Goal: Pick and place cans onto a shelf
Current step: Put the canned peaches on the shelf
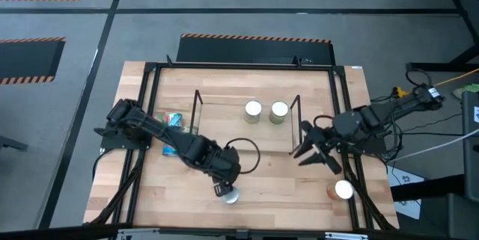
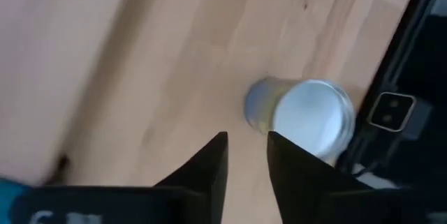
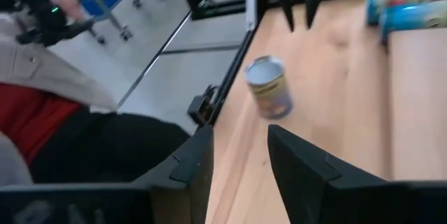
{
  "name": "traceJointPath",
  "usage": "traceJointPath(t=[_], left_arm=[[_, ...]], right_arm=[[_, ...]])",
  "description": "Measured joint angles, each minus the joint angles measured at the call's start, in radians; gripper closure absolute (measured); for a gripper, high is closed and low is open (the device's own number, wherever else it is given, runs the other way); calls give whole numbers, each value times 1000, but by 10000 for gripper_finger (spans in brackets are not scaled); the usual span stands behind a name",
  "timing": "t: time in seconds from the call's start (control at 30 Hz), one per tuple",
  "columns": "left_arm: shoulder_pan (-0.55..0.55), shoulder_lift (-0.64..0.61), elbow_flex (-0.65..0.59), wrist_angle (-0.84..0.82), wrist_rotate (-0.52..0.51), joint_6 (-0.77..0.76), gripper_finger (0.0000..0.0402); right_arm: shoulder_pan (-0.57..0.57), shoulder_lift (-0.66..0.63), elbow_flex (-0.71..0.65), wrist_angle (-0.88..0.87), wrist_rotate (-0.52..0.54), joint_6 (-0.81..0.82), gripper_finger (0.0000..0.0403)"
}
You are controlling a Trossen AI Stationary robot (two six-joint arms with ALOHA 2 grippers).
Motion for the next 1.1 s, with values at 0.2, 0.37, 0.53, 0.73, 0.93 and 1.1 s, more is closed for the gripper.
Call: traceJointPath(t=[0.2, 0.37, 0.53, 0.73, 0.93, 1.1], left_arm=[[-38, 0, -47, 22, 3, -243, 277], [-67, 1, -79, 84, 3, -357, 278], [-89, 1, -121, 176, 3, -413, 279], [-103, 1, -165, 215, 2, -484, 279], [-103, 1, -202, 246, -1, -514, 279], [-103, 1, -233, 317, -1, -515, 279]], right_arm=[[79, 34, 0, 0, 0, -3, 262], [123, 62, 0, 0, 0, -6, 262], [146, 91, 0, 0, 2, -49, 262], [147, 119, 0, -1, 2, -57, 262], [147, 124, 0, -1, 2, -56, 262], [147, 124, 0, -1, 2, -56, 262]])
